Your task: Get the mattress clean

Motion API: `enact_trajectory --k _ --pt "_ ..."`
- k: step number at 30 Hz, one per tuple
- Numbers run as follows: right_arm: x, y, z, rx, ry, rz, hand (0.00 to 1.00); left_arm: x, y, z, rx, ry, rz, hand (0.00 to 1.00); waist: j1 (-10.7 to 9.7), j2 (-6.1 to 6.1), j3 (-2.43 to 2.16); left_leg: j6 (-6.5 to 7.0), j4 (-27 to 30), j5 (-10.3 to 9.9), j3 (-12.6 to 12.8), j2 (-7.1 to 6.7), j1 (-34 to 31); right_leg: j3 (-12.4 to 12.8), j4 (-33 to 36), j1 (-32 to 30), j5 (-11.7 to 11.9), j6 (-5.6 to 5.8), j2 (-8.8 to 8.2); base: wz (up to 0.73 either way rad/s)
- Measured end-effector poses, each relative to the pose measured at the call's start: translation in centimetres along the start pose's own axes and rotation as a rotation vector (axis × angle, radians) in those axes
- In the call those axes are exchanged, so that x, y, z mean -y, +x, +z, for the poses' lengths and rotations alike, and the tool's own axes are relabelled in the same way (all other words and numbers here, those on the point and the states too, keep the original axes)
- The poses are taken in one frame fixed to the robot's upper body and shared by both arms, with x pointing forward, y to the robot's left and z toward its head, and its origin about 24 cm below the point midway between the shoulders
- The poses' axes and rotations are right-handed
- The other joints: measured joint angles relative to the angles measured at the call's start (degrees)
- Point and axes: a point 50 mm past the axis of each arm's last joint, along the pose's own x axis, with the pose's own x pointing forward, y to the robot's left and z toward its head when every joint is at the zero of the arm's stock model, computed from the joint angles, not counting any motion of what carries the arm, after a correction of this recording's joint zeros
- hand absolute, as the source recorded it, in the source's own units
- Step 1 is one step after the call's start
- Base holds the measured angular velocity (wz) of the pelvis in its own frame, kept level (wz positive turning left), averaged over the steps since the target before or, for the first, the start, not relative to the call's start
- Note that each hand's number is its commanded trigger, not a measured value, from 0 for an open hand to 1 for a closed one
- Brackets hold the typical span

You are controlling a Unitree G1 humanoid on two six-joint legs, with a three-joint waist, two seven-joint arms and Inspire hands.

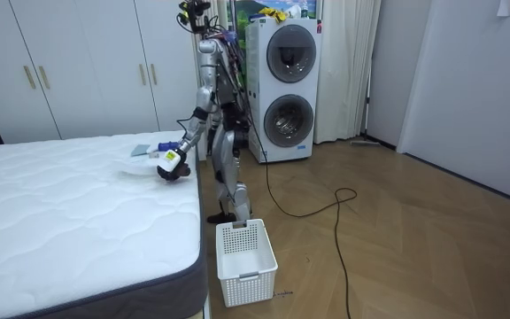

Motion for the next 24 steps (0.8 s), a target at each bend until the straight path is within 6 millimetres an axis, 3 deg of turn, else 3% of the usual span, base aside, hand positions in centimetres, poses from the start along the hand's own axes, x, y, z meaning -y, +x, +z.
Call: enact_trajectory --k 3,6,10,12,17,24 --pt "1.9 0.0 0.6 0.013 0.136 -0.066 0.00 -0.8 0.2 -0.2 0.020 0.041 0.016 1.00 -0.4 1.50 -0.01 -0.04 0.8 -0.8 0.5 0.16 -0.4 0.3 1.2 -0.7 -0.2 -0.29 -0.02 -0.06" --pt "2.0 0.1 1.6 0.044 0.264 -0.099 0.00 -1.5 0.5 -0.3 0.029 0.050 0.035 1.00 -0.3 1.48 -0.05 -0.13 2.7 -1.1 1.3 0.10 -1.7 1.3 4.2 -2.8 -1.1 -0.57 -0.47 -0.12" --pt "2.0 0.2 4.7 0.144 0.403 -0.153 0.00 -2.3 0.8 0.1 0.059 0.049 0.062 1.00 -1.4 1.47 -0.07 -0.02 7.2 -2.2 2.0 -0.24 -5.8 2.3 8.2 -7.1 -2.0 -0.73 -1.44 -0.04" --pt "2.2 0.1 6.1 0.178 0.494 -0.184 0.00 -2.2 0.7 0.1 0.068 0.067 0.062 1.00 -1.2 1.12 -0.08 0.19 8.0 -2.3 2.9 -0.44 -6.1 2.9 8.9 -7.6 -2.3 -0.19 -1.49 -0.07" --pt "3.2 -0.4 8.7 0.251 0.548 -0.277 0.00 -1.9 0.6 0.1 0.079 0.086 0.055 1.00 -1.2 0.98 -0.13 1.02 9.0 -3.2 3.9 -0.79 -7.7 5.1 9.0 -9.2 -1.2 0.63 -1.19 -0.05" --pt "3.4 -1.9 13.1 0.412 0.488 -0.416 0.00 -1.4 0.2 -0.8 0.035 0.050 0.036 1.00 -1.0 0.75 -0.17 1.65 10.0 -3.7 6.1 -0.57 -8.0 6.9 8.8 -9.7 0.0 0.93 -0.75 -0.14"
